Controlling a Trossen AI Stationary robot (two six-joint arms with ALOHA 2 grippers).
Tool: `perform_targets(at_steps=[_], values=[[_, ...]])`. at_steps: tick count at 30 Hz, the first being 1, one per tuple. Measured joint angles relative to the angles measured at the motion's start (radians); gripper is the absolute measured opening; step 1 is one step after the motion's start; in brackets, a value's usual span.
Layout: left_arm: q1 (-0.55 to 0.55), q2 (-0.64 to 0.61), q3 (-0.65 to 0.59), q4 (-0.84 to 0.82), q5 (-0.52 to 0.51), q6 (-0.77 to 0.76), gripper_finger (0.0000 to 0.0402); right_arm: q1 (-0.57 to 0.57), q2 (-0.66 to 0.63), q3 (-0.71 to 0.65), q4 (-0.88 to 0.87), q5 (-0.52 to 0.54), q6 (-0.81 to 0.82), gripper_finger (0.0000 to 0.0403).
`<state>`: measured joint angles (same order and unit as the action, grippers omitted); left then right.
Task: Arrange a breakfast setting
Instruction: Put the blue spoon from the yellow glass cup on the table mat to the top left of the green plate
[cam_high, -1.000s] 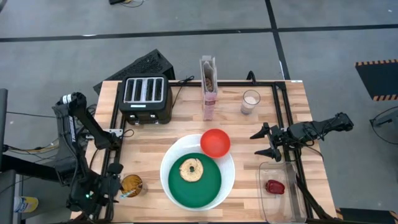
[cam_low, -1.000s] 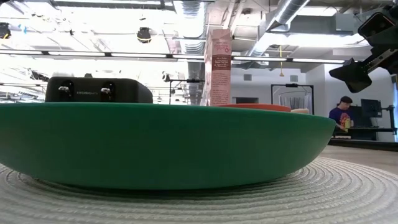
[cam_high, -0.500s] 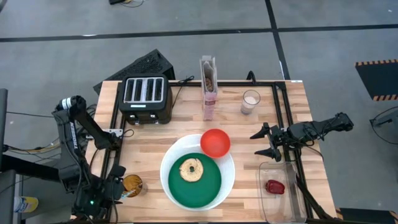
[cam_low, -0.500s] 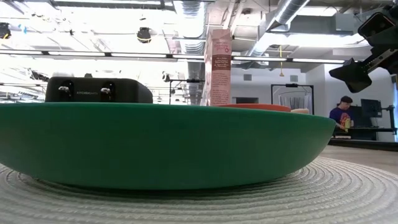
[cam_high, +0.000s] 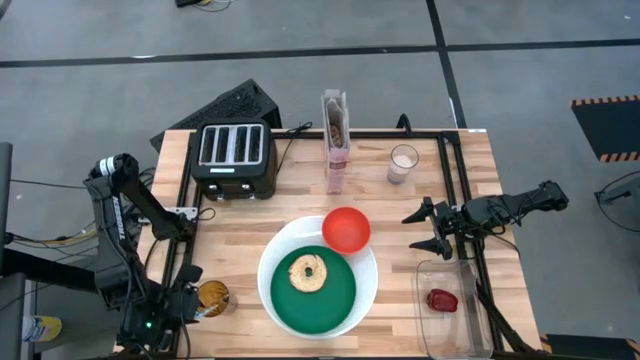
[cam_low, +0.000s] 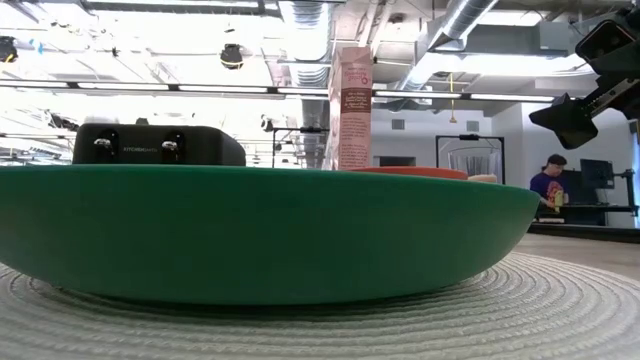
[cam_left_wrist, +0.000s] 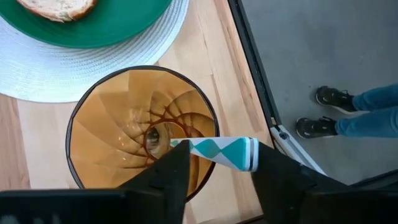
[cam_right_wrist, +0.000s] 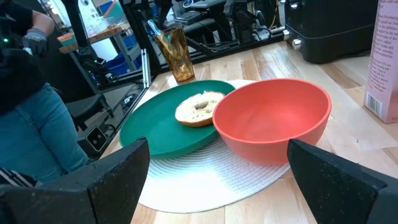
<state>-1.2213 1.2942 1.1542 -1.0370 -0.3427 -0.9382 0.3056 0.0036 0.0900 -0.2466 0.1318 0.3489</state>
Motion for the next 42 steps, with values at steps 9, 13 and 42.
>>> perform_targets(at_steps=[9,13,42], values=[[0.000,0.000,0.000,0.001,-0.028,0.000,0.0082,0.000,0.000,0.000,0.000,0.000,0.000,0.0399],[0.000,0.000,0.000,0.001,-0.050,0.000,0.0074,0.000,0.000,0.000,0.000,0.000,0.000,0.0399],[0.000,-0.025,0.005,-0.066,-0.077,0.010,0.0043,0.000,0.000,0.000,0.000,0.000,0.000,0.0399]])
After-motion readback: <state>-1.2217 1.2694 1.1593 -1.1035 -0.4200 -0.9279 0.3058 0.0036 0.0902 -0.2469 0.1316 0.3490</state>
